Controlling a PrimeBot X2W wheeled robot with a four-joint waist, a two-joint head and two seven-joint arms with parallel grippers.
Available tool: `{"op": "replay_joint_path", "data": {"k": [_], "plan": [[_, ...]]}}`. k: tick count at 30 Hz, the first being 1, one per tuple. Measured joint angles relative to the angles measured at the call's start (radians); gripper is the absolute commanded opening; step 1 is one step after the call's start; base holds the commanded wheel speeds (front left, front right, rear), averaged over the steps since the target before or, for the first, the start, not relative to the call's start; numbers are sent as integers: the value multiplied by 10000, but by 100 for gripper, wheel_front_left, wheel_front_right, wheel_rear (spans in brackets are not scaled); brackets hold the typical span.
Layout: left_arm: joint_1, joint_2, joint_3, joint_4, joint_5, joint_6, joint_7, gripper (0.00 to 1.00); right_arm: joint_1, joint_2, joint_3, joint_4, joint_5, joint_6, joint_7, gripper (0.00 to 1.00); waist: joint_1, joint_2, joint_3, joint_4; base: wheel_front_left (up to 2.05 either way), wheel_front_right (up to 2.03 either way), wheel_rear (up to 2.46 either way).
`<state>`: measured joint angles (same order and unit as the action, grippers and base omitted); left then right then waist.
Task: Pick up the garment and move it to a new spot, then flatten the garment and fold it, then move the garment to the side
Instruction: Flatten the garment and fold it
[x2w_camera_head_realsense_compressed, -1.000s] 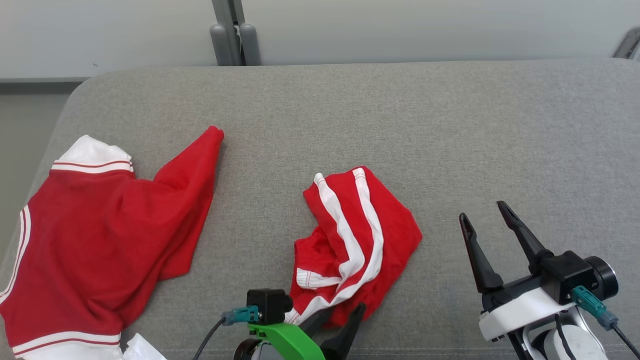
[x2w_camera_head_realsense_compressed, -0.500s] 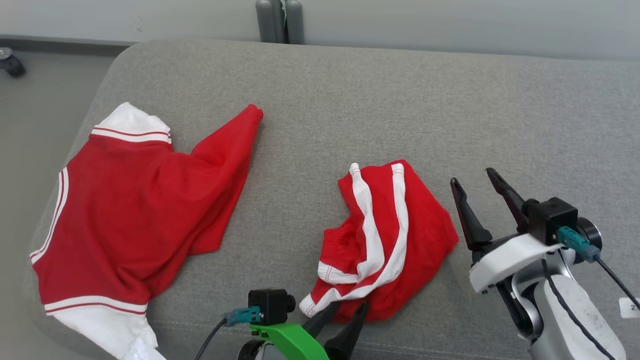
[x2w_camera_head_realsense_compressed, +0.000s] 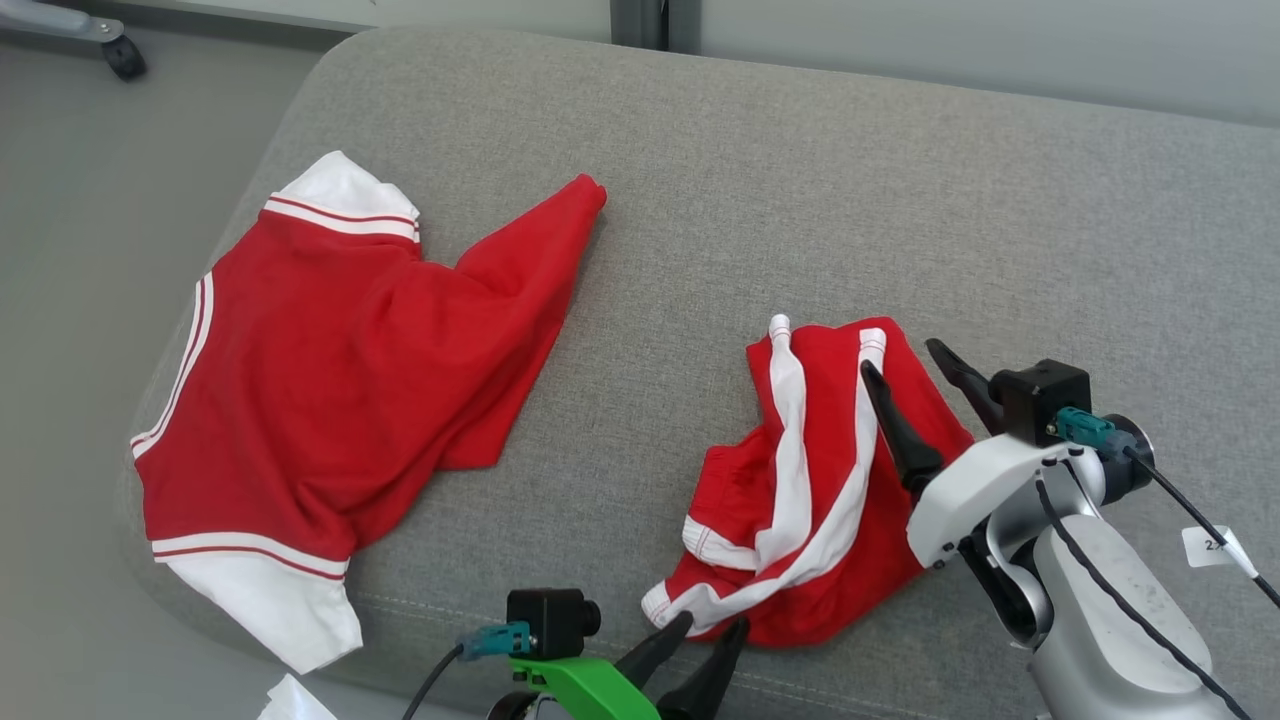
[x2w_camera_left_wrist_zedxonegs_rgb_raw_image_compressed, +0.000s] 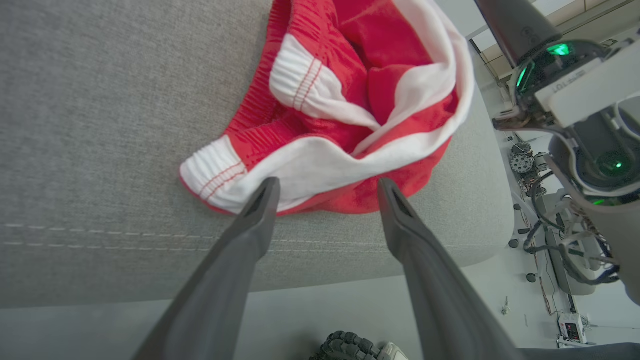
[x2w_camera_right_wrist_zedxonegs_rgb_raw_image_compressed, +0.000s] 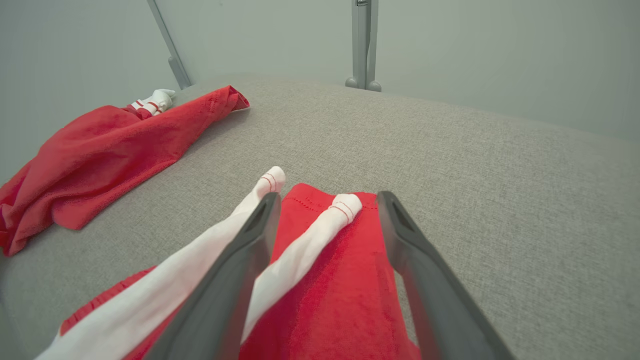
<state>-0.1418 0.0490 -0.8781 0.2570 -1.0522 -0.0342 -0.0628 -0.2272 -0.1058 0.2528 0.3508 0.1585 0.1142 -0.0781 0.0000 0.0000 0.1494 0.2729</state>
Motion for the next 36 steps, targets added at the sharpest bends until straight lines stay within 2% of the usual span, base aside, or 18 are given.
{"op": "replay_joint_path", "data": {"k": [17, 33, 35, 36], "plan": [[-7, 0, -119, -82, -8, 8, -102, 100, -741, 130, 84, 1116, 740, 88, 426, 100, 0, 0, 287, 165, 0, 0, 0], [-19, 0, -123, -19, -67, 79, -263, 100, -1027, 263, 410, 1964, 1168, 88, 261, 100, 0, 0, 361, 155, 0, 0, 0], [-20, 0, -117, -21, -67, 81, -268, 100, -1028, 270, 504, 2034, 1187, 88, 263, 95, 0, 0, 375, 127, 0, 0, 0], [-22, 0, -119, -27, -67, 81, -278, 100, -1034, 276, 527, 2040, 1197, 90, 263, 88, 0, 0, 399, 112, 0, 0, 0]]}}
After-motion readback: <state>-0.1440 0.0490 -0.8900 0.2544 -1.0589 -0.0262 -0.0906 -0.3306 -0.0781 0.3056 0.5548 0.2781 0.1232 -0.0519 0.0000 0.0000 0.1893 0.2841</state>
